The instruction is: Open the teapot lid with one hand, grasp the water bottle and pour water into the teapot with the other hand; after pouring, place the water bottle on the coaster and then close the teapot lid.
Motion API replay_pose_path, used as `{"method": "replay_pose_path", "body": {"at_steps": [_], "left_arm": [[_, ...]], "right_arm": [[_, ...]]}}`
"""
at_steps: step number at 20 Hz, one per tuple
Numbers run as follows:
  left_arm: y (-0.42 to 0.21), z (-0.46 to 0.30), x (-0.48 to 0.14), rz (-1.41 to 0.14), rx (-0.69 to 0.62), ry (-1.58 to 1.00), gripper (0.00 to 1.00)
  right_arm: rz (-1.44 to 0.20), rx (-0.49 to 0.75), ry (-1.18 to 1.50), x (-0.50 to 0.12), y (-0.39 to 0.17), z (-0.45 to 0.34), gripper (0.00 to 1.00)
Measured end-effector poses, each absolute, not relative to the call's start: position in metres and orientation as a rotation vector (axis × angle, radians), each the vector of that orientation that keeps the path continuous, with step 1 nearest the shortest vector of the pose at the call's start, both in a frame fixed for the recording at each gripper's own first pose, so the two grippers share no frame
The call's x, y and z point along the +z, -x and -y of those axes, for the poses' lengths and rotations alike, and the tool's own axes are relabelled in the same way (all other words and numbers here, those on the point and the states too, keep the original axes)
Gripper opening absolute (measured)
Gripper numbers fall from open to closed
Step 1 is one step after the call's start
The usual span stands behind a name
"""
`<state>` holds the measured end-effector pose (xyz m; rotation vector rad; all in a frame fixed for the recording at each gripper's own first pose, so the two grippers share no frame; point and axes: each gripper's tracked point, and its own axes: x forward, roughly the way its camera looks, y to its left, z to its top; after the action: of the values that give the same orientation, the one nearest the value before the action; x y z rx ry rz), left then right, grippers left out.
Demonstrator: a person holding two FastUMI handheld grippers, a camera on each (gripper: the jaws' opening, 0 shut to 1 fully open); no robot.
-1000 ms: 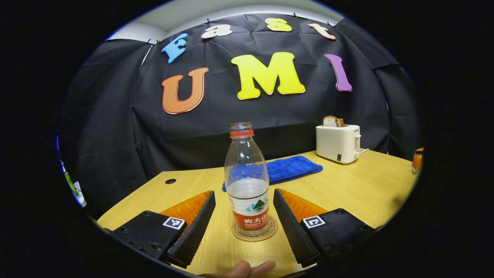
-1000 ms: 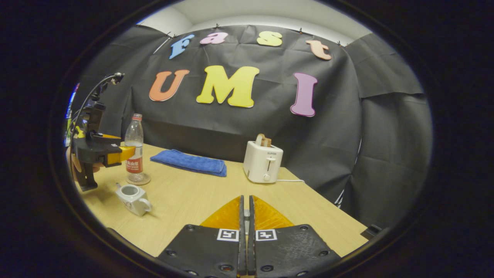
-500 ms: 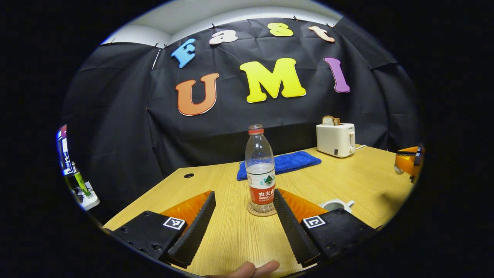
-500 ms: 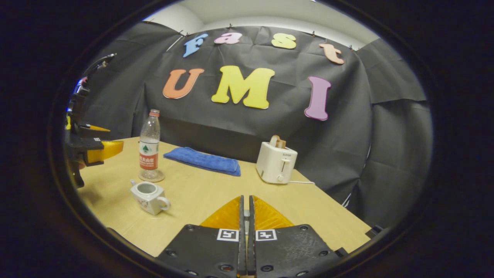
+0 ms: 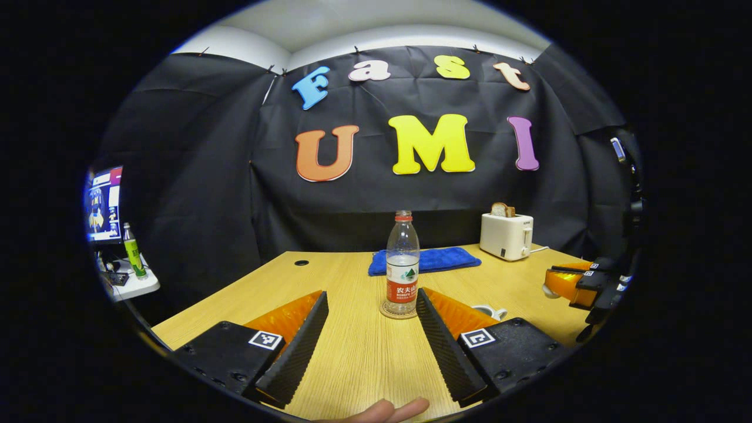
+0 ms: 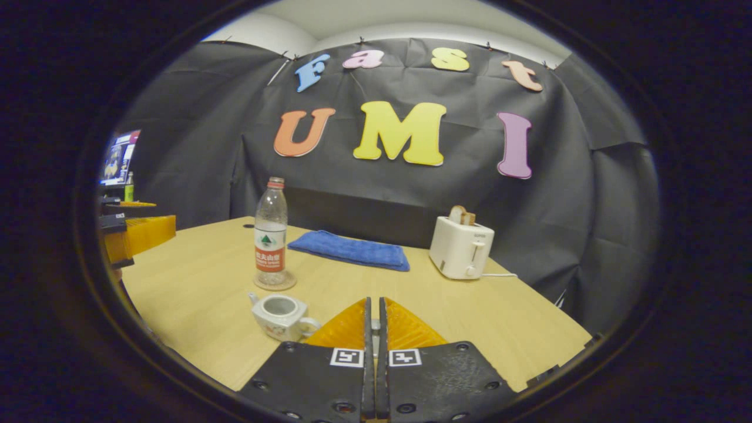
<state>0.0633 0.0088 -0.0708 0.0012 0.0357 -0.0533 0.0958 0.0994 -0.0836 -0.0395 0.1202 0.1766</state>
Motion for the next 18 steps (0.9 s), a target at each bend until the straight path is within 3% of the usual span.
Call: {"method": "replay_pose_path", "body": {"at_steps": [12,18], "left_arm": [[-0.051,-0.049,-0.054,-0.021,-0.028,-0.009,0.94],[-0.052,-0.067,-0.051,-0.009,0.005,-0.045,0.94]], "right_arm": [[-0.119,0.374,-0.116,-0.077,-0.110,-0.191,0.01],[-0.163,0.358,-0.128,-0.092,-0.125,-0.202,0.02]]}}
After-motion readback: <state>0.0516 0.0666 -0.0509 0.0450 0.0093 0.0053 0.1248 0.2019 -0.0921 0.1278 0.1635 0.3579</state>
